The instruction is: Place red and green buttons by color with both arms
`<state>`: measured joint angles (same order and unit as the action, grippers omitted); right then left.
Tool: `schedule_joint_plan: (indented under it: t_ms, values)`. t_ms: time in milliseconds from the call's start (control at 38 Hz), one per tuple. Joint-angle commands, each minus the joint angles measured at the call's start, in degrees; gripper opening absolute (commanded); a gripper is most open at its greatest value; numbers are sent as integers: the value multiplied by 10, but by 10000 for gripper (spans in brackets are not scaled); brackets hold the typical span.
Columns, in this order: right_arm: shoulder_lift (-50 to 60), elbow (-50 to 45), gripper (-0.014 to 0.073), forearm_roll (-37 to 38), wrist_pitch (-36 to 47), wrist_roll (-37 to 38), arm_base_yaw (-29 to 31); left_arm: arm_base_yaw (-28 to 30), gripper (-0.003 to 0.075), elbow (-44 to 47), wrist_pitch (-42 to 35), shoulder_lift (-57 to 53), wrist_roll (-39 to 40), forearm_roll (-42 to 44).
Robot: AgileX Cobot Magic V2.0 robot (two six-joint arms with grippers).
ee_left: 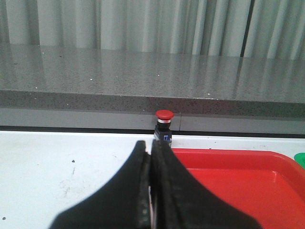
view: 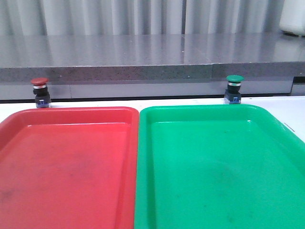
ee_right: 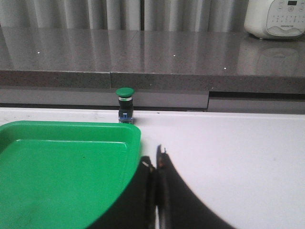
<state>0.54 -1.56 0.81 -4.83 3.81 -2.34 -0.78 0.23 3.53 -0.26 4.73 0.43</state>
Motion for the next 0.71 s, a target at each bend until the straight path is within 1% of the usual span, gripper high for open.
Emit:
schedule_joint_plan:
  t_ms: [0, 473, 526, 605, 683]
  values:
    - [10, 3, -108, 4, 52, -1, 5, 1, -20, 14, -48, -10, 5, 1]
    - [10, 3, -108, 4, 56, -1, 5, 1, -20, 14, -48, -10, 5, 1]
    - [10, 3, -108, 4, 58, -1, 5, 1, -20, 14, -60, -10, 5, 1]
    - [10, 6, -108, 4, 81, -1, 5, 1, -20, 8, -83, -10, 5, 1]
    - [10, 31, -108, 4, 70, -1, 5, 1, -20, -23, -86, -10, 6, -19]
